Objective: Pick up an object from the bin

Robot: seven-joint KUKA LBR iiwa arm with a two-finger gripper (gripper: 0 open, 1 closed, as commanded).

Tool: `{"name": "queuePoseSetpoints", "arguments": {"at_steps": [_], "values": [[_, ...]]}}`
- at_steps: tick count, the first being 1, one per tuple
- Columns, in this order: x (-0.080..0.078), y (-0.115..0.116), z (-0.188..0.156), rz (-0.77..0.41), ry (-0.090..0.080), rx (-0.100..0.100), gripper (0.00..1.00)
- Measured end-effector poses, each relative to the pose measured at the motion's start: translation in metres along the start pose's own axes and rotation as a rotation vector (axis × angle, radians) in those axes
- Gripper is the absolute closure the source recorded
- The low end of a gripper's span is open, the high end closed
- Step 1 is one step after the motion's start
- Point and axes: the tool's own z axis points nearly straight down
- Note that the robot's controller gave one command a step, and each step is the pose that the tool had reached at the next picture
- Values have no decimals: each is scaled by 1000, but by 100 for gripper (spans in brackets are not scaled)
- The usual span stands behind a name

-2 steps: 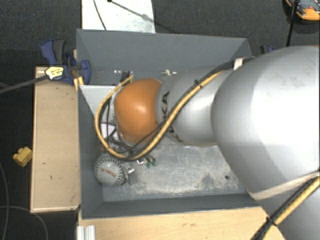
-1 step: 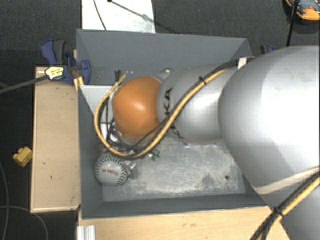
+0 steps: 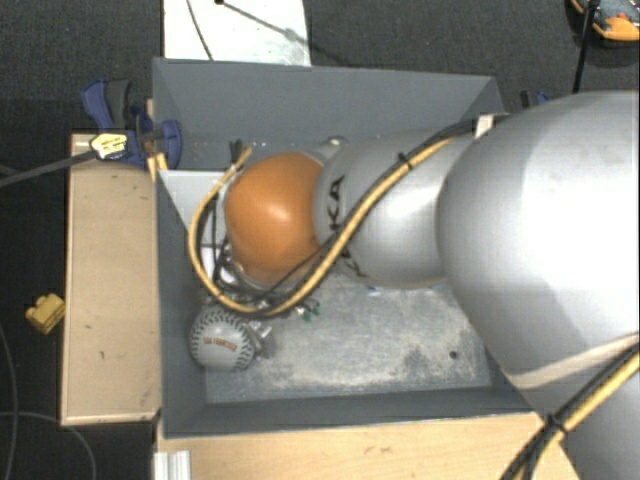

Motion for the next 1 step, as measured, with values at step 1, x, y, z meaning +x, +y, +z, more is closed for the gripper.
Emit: {"name": "queuePoseSetpoints", "arguments": {"at_steps": [1], "values": [[0, -1, -2, 0, 1, -1, 100]]}}
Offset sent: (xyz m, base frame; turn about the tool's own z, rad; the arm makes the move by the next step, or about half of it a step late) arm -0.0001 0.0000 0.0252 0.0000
